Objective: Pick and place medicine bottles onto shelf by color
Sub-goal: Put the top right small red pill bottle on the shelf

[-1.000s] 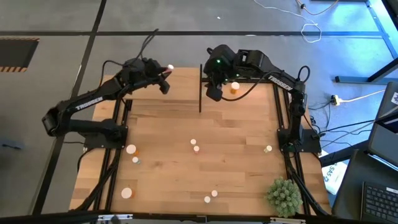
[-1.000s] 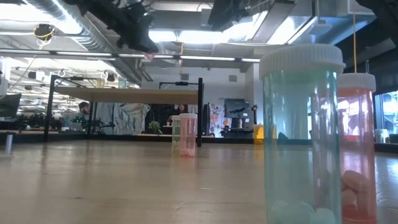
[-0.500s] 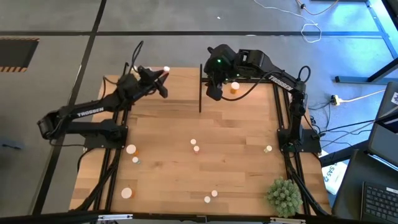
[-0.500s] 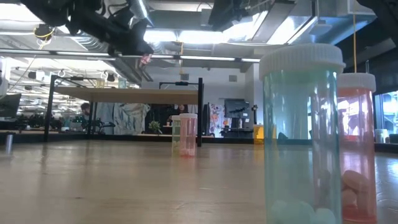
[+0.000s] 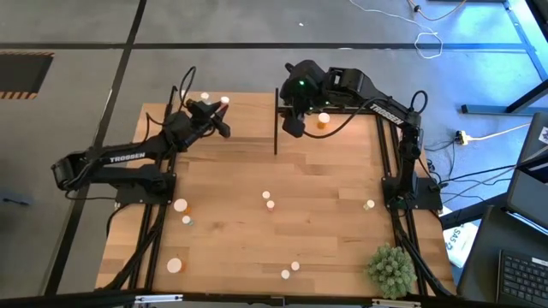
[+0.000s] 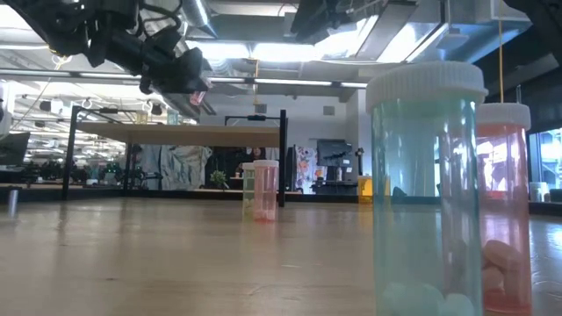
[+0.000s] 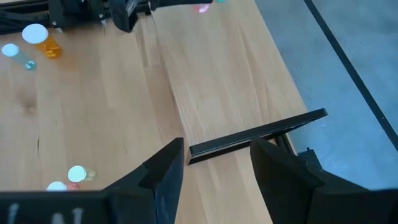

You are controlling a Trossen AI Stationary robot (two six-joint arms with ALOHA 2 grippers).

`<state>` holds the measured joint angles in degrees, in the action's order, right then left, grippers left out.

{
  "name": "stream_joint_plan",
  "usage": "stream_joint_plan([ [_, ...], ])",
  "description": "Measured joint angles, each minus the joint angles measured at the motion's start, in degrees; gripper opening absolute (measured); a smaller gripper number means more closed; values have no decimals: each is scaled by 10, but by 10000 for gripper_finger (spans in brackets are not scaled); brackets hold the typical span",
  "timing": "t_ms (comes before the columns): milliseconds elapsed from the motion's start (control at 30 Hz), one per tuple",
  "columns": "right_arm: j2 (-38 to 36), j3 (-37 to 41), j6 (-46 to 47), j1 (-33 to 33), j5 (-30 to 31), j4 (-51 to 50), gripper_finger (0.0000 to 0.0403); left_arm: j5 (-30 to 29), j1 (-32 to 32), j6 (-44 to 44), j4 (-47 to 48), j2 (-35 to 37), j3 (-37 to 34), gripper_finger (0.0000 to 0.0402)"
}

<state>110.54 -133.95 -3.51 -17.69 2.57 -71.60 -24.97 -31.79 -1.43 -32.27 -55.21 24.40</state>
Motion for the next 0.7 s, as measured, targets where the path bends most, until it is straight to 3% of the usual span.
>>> stream_joint_plan([
  [700,0,0,0,0,-1,12,187,-4,0,-20,-3,-6,-38,92],
])
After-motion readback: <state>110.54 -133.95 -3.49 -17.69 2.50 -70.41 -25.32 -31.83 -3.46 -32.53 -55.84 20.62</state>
